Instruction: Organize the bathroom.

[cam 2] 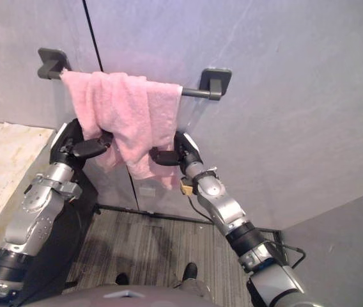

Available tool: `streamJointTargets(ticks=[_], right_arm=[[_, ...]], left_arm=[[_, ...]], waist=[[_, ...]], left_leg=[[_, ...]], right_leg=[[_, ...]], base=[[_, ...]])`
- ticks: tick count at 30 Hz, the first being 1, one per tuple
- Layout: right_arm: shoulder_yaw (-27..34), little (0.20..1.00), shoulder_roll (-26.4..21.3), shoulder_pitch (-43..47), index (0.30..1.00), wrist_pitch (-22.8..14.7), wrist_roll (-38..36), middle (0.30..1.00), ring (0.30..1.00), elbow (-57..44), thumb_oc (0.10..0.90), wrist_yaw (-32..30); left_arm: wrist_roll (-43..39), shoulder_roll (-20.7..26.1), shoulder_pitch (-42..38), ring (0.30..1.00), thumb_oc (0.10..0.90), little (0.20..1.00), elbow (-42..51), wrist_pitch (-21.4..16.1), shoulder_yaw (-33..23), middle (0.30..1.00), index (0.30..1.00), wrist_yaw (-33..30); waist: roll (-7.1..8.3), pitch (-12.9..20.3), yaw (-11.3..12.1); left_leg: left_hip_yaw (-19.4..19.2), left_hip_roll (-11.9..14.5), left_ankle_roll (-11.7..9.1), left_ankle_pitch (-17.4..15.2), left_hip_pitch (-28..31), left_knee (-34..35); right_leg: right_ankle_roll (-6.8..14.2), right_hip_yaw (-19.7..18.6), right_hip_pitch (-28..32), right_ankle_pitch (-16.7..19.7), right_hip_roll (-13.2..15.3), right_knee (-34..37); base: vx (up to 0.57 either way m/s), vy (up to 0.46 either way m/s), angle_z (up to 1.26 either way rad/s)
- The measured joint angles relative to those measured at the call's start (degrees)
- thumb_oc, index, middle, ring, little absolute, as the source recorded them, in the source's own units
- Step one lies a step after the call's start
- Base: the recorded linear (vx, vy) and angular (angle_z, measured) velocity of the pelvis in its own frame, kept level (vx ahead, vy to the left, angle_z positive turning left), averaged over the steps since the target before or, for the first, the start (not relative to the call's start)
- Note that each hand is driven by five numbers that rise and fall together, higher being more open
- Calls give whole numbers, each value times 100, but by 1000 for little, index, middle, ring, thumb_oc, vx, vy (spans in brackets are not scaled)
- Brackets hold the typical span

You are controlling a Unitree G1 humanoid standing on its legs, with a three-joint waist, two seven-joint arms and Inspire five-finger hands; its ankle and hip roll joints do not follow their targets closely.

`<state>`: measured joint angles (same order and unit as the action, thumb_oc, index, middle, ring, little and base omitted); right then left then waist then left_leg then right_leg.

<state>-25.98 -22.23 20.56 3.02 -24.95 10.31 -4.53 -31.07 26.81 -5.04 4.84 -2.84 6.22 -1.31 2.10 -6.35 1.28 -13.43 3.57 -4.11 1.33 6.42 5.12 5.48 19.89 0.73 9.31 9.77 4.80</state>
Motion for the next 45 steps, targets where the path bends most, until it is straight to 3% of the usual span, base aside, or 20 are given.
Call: streamJointTargets(ticks=[1,2,8,9,11,14,17,18,28,37,45], right_arm=[[2,300,0,-2,300,0,2,300,300,0,400,0],[2,300,0,-4,300,-2,3,300,300,0,400,0],[35,300,21,-94,300,-127,1,300,300,-1,400,-4],[99,300,75,-186,300,-222,1,300,300,-4,400,-18],[154,300,214,-273,300,-304,6,300,300,-4,400,-98],[239,300,411,-371,300,-365,51,300,300,-3,400,-186],[244,300,420,-411,300,-410,51,300,300,-3,400,-198],[245,300,420,-434,300,-445,51,300,300,-2,400,-205],[294,300,443,-684,300,-699,46,300,300,-3,400,-455],[491,300,925,-1117,300,-1184,34,300,300,-60,400,-1288],[474,300,1397,-1312,300,-1514,-20,300,300,-112,400,-2078]], left_arm=[[2,0,2,528,552,528,-1,0,0,528,528,-12],[6,0,9,585,590,585,-2,0,0,585,585,-26],[15,-29,85,488,525,488,-66,0,-2,488,488,-235],[18,-102,115,387,458,387,-94,0,-4,387,387,-250],[26,-180,132,328,419,328,-94,-8,-4,328,328,-339],[28,-230,130,335,424,335,-94,-86,-3,335,335,-415],[47,-233,131,338,425,338,-94,-159,-3,338,338,-589],[53,-238,131,302,402,302,-94,-208,-4,302,302,-689],[246,-309,131,300,400,300,-94,-368,-11,300,300,-1081],[249,-422,191,300,400,300,-90,-507,-5,300,300,-1585],[478,-763,319,300,400,300,-17,-725,377,300,300,-2365]], waist=[[1,-1,-1],[1,-1,-1],[5,-3,7],[7,-3,19],[24,-7,16],[33,-9,13],[43,-12,8],[47,-11,12],[85,-20,-2],[111,-37,-73],[102,-40,-171]], left_leg=[[-1,0,0,0,0,0],[-2,0,-1,0,0,0],[-9,-2,3,-8,1,0],[-8,-3,3,-10,0,0],[-7,-4,3,-12,0,0],[-9,-6,4,-20,0,0],[-11,-6,2,-25,3,0],[-12,-5,1,-27,3,0],[-18,-9,3,-39,11,0],[-77,-12,5,-52,49,1],[-168,-19,11,-90,108,-2]], right_leg=[[0,0,0,0,0,0],[1,-1,0,0,0,0],[3,-4,0,-1,1,-1],[3,-3,0,0,1,-2],[3,-3,1,2,1,-2],[3,-5,1,2,3,-2],[4,-7,1,2,2,-2],[4,-7,2,2,2,-2],[5,-19,5,1,2,-2],[17,-78,3,-6,1,-2],[17,-159,8,-6,-3,-3]], base=[[0,0,0],[0,0,0],[0,0,0],[0,0,0],[0,0,0],[0,0,0],[0,0,0],[0,0,0],[0,0,0],[-3,6,-3],[2,3,-4]])
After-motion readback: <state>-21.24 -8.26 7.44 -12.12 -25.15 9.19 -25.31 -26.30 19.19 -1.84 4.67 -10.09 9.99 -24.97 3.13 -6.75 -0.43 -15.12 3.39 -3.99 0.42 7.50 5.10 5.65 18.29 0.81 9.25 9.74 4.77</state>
